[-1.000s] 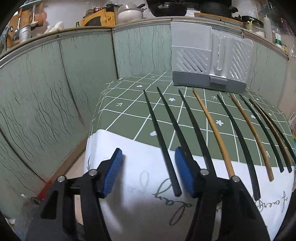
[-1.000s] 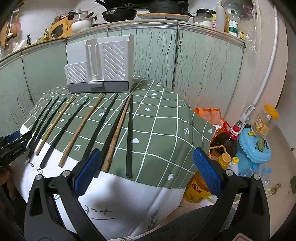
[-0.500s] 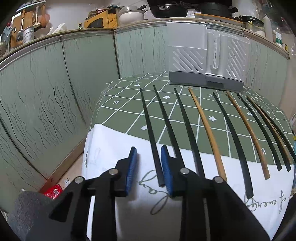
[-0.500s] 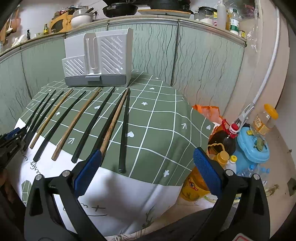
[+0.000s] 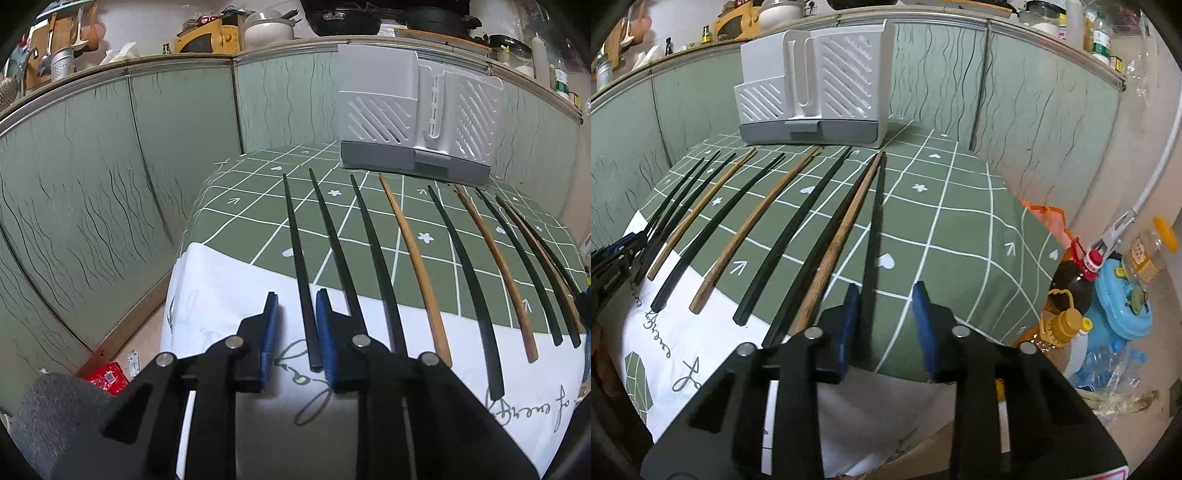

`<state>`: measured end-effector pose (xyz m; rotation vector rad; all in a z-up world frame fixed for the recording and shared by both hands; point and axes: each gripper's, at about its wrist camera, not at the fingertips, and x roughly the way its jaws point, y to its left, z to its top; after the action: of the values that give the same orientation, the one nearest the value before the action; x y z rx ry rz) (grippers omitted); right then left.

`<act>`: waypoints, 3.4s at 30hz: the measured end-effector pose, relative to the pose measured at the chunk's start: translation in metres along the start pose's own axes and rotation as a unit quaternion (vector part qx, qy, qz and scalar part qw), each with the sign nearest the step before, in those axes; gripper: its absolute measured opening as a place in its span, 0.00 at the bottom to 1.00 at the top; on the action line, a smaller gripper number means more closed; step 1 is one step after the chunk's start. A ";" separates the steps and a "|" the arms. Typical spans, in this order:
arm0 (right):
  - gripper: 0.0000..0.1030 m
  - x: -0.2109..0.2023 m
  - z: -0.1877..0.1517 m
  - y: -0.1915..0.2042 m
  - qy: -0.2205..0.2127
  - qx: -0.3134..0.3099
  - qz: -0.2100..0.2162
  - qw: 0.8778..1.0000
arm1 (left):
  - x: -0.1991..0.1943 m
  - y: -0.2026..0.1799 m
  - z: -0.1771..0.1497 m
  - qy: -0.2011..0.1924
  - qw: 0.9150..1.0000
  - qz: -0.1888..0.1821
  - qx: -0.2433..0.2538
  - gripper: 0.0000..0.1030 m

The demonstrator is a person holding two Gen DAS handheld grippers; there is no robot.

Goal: Organize utensils
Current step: 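Lower the left tool onto a black chopstick and close its fingers, then lift the black chopstick off the table with the left tool, then carry the black chopstick into the white utensil holder and open the left tool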

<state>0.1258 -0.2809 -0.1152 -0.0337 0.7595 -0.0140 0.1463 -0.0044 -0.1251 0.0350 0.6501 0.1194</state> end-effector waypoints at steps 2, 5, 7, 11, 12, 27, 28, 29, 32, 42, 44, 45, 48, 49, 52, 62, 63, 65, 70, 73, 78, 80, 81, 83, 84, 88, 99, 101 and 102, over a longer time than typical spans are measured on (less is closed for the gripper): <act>0.13 0.000 -0.002 0.003 -0.004 0.000 0.003 1.000 | 0.000 -0.001 0.000 0.000 1.000 0.001 0.004 0.19; 0.07 -0.001 -0.005 0.004 -0.009 0.009 0.008 1.000 | 0.001 -0.003 0.000 0.001 1.000 0.000 0.007 0.12; 0.06 -0.001 -0.006 0.004 -0.011 0.017 0.008 1.000 | 0.001 -0.002 0.000 0.001 1.000 0.006 0.007 0.08; 0.06 -0.002 -0.007 -0.001 -0.012 0.040 0.017 0.999 | 0.001 -0.002 0.000 0.000 1.000 0.005 0.008 0.08; 0.06 -0.002 -0.007 -0.002 -0.012 0.043 0.017 0.999 | 0.001 -0.002 0.000 0.000 1.000 0.005 0.009 0.08; 0.06 -0.027 0.001 0.000 -0.019 0.054 0.025 0.998 | -0.018 0.014 0.014 0.003 0.999 -0.044 0.000 0.08; 0.06 -0.031 0.002 -0.001 -0.019 0.053 0.024 0.998 | -0.021 0.016 0.016 0.002 0.999 -0.046 0.001 0.08; 0.06 -0.034 0.002 -0.002 -0.019 0.053 0.023 0.998 | -0.024 0.018 0.018 0.002 0.999 -0.048 0.001 0.08; 0.06 -0.043 0.006 -0.006 -0.023 0.057 0.025 0.998 | -0.033 0.024 0.022 0.000 0.999 -0.052 0.004 0.08; 0.06 -0.071 0.025 -0.013 -0.034 0.055 0.045 0.997 | -0.058 0.037 0.044 0.006 0.996 -0.085 0.023 0.08; 0.06 -0.076 0.030 -0.013 -0.037 0.052 0.049 0.997 | -0.063 0.039 0.050 0.003 0.996 -0.087 0.026 0.08; 0.06 -0.079 0.033 -0.014 -0.039 0.052 0.053 0.996 | -0.066 0.040 0.053 0.002 0.996 -0.089 0.027 0.08; 0.06 -0.086 0.040 -0.015 -0.044 0.050 0.055 0.996 | -0.073 0.044 0.063 -0.005 0.995 -0.090 0.030 0.08; 0.06 -0.089 0.043 -0.016 -0.048 0.050 0.056 0.996 | -0.075 0.045 0.065 -0.006 0.995 -0.091 0.030 0.08; 0.06 -0.096 0.049 -0.019 -0.054 0.050 0.053 0.996 | -0.080 0.048 0.073 -0.008 0.995 -0.097 0.028 0.08; 0.06 -0.119 0.070 -0.033 -0.085 0.057 0.047 0.994 | -0.100 0.053 0.102 -0.030 0.994 -0.102 0.037 0.08; 0.06 -0.122 0.072 -0.033 -0.089 0.057 0.047 0.993 | -0.102 0.053 0.105 -0.033 0.994 -0.103 0.036 0.08; 0.06 -0.125 0.076 -0.034 -0.094 0.058 0.047 0.993 | -0.108 0.055 0.112 -0.040 0.993 -0.104 0.036 0.08; 0.06 -0.136 0.089 -0.034 -0.110 0.055 0.048 0.991 | -0.116 0.055 0.129 -0.052 0.992 -0.109 0.041 0.08; 0.06 -0.139 0.097 -0.033 -0.116 0.053 0.048 0.991 | -0.117 0.055 0.138 -0.054 0.991 -0.118 0.043 0.08; 0.06 -0.145 0.113 -0.034 -0.124 0.050 0.054 0.990 | -0.116 0.053 0.152 -0.054 0.985 -0.154 0.049 0.08; 0.06 -0.147 0.118 -0.034 -0.127 0.048 0.056 0.989 | -0.113 0.052 0.160 -0.052 0.983 -0.171 0.052 0.08; 0.06 -0.148 0.122 -0.035 -0.128 0.048 0.059 0.989 | -0.112 0.051 0.165 -0.050 0.980 -0.182 0.054 0.08; 0.06 -0.151 0.127 -0.035 -0.132 0.043 0.061 0.988 | -0.111 0.048 0.171 -0.049 0.977 -0.199 0.057 0.08; 0.06 -0.152 0.131 -0.034 -0.134 0.040 0.062 0.988 | -0.110 0.047 0.173 -0.048 0.976 -0.205 0.058 0.08; 0.06 -0.155 0.145 -0.031 -0.140 0.028 0.073 0.987 | -0.105 0.040 0.190 -0.048 0.965 -0.249 0.063 0.08; 0.06 -0.147 0.191 -0.038 -0.136 0.012 0.140 0.981 | -0.097 0.004 0.232 -0.055 0.939 -0.323 0.105 0.08; 0.06 -0.144 0.203 -0.040 -0.135 0.004 0.146 0.980 | -0.095 -0.006 0.243 -0.055 0.933 -0.336 0.116 0.08; 0.06 -0.143 0.208 -0.041 -0.135 0.001 0.149 0.980 | -0.095 -0.008 0.246 -0.055 0.931 -0.340 0.118 0.08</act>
<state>0.1652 -0.3130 0.1353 0.0785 0.4871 0.2705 0.2213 -0.0232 0.1271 0.0465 0.5309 -0.6285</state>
